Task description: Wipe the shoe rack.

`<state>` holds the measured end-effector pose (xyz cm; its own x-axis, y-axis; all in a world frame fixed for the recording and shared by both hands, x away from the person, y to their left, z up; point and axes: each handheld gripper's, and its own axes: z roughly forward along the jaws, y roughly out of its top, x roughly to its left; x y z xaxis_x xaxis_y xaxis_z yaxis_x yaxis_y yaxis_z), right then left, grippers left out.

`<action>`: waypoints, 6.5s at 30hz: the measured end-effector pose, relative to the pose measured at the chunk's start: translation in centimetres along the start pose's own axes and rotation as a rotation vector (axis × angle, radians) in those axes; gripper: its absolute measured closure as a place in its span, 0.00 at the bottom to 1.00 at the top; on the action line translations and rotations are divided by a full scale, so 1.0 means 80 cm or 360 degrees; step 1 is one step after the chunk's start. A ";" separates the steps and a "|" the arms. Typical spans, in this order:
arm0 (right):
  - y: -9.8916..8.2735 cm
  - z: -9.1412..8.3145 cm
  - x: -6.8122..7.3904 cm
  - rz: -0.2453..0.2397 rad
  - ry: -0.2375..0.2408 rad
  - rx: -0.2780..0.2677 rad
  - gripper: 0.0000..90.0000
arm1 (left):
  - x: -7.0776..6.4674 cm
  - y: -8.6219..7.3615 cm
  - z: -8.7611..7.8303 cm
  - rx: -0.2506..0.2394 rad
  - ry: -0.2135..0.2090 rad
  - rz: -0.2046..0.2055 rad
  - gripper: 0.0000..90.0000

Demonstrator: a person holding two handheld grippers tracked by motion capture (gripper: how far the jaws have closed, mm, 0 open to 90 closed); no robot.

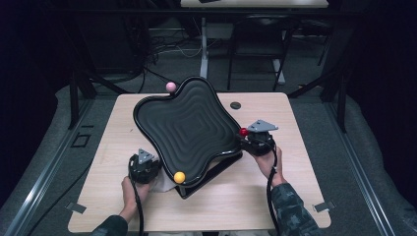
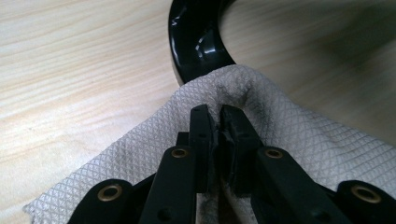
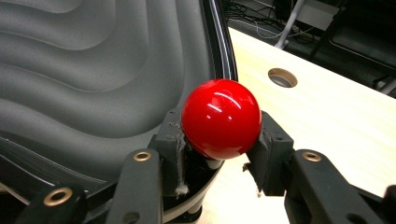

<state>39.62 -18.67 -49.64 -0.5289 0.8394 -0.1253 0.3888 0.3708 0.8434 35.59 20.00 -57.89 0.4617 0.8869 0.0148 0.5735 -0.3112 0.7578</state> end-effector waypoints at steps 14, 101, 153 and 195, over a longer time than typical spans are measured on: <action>0.000 0.000 0.000 -0.0002 -0.0010 0.0006 0.67 | -0.004 0.000 -0.003 0.0014 -0.0012 0.0018 0.93; 0.001 0.000 0.000 -0.0006 -0.0010 0.0011 0.67 | 0.006 -0.005 0.007 -0.0074 0.0045 -0.0049 0.93; 0.017 0.015 -0.001 -0.0001 -0.0092 0.0091 0.66 | 0.048 -0.004 -0.126 -0.0257 -0.0034 -0.0307 0.92; 0.033 -0.003 0.006 0.0201 0.0089 0.0170 0.16 | 0.040 0.005 -0.114 -0.0256 -0.0072 -0.0268 0.91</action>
<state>40.18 -17.37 -47.31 -0.5108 0.8597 0.0097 0.5310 0.3066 0.7900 31.09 25.80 -51.62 0.4005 0.9045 -0.1469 0.5314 -0.0987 0.8414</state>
